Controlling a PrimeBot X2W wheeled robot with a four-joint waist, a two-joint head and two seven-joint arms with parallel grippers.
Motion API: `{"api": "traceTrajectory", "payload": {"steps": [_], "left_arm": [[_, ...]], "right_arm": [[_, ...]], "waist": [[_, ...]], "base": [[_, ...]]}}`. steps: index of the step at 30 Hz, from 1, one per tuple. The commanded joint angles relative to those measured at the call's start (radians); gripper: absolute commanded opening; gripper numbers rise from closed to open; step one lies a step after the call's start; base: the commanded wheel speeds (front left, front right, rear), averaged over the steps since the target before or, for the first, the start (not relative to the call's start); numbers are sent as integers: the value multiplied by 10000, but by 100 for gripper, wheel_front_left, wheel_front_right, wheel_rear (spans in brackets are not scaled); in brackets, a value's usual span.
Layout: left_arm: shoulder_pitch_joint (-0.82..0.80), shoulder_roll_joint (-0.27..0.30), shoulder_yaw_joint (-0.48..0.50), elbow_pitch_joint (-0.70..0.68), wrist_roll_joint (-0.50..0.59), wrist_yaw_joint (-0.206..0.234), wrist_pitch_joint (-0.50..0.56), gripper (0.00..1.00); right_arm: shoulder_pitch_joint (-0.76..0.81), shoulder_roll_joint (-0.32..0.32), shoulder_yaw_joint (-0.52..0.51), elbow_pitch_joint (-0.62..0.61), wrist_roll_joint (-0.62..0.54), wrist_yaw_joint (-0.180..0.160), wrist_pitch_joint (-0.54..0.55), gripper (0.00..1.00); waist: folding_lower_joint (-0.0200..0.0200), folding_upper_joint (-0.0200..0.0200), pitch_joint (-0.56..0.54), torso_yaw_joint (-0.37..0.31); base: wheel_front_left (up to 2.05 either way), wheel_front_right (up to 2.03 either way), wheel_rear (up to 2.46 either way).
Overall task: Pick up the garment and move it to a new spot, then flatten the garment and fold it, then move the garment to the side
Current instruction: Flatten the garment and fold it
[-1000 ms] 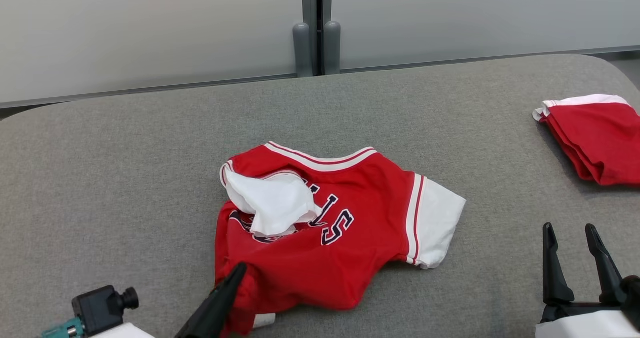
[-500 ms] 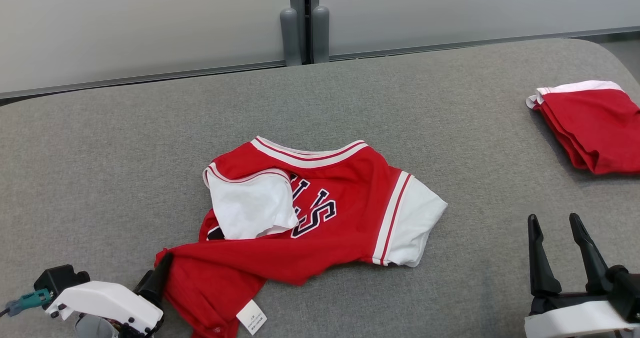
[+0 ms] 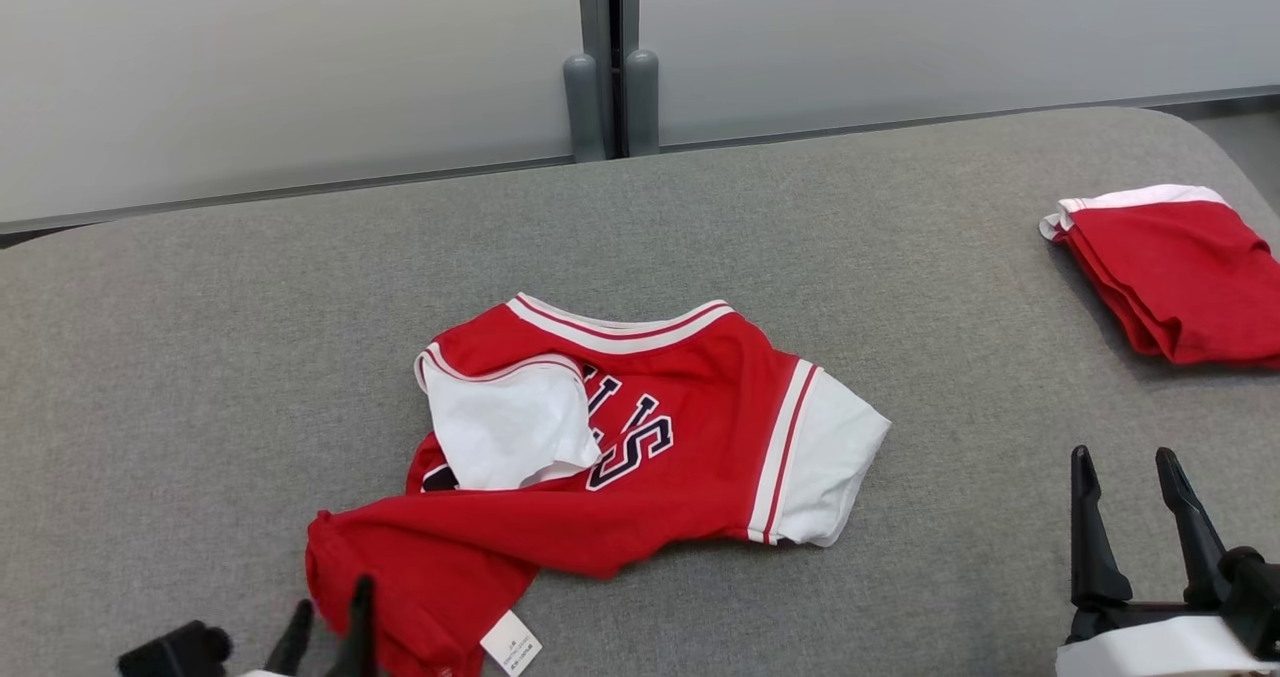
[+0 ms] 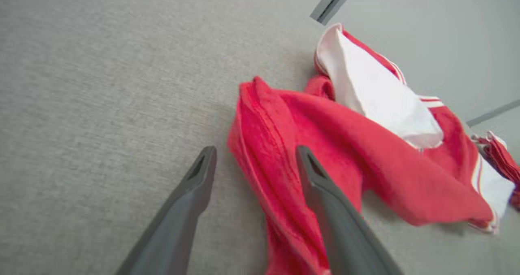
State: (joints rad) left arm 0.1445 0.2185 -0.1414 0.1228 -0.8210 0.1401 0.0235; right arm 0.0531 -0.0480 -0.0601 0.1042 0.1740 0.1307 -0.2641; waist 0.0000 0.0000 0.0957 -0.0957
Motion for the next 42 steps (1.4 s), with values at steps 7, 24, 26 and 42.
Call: {"api": "traceTrajectory", "payload": {"steps": [7,24,26,42], "left_arm": [[1037,-114,-1905,-2183,1103,542,1159,100],[1327,123,-2506,-2395,1535,900,1731,0],[1359,-15,-2419,-2486,1224,744,1662,0],[2398,-682,-2387,-2115,-2785,-1121,2920,100]], "right_arm": [[25,-53,94,-43,-36,1,1,100],[63,-54,111,-7,125,1,1,100],[62,-52,109,-16,144,1,1,100],[130,-54,133,125,235,1,1,100]], "waist": [[0,0,-32,73],[0,0,0,-238],[0,0,15,-223],[0,0,-90,-87]], "base": [[0,0,0],[0,0,0],[0,0,0],[0,0,0]]}}
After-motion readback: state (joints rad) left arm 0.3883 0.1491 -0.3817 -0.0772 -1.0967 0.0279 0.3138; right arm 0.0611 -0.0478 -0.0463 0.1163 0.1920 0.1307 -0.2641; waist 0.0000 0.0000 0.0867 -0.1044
